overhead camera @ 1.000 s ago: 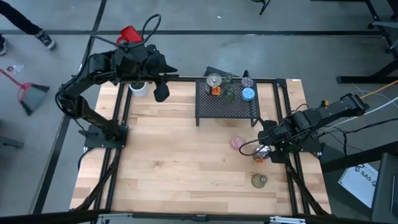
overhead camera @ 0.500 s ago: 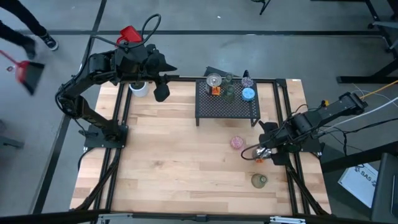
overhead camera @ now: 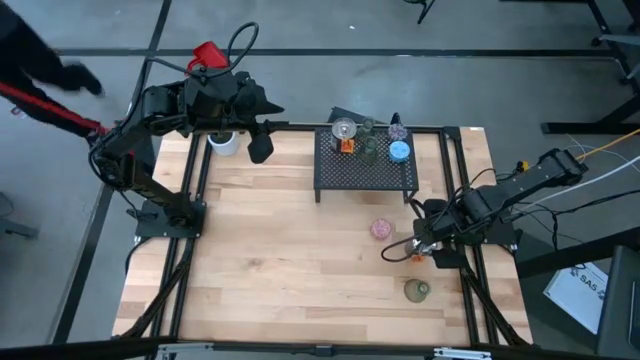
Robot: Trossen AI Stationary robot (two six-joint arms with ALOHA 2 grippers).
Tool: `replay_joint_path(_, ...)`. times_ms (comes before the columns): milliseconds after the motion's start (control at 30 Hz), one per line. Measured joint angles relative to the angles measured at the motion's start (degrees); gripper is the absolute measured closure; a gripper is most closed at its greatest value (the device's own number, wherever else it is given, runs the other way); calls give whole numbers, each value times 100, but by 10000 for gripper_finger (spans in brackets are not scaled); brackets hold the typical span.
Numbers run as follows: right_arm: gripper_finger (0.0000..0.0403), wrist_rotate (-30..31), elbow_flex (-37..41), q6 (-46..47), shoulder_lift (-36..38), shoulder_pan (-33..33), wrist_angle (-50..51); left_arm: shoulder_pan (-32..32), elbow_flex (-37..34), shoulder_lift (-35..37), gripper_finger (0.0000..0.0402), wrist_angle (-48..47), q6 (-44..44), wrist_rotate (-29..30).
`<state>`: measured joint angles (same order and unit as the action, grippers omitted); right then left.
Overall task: Pick & Place candle stick holders
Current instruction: Put the silver scented candle on the shelf aligned with other silver scented candle
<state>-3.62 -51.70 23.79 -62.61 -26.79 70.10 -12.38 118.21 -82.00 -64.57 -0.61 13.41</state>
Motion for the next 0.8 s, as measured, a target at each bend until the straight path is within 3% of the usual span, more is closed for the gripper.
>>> replay_joint_path(300, 16, 59, 0, 90, -149, 0, 102, 2, 0, 0, 233, 2, 3, 0)
replay_joint_path(800, 15, 42, 0, 88, -201, 0, -43, 0, 0, 0, 226, 2, 1, 0)
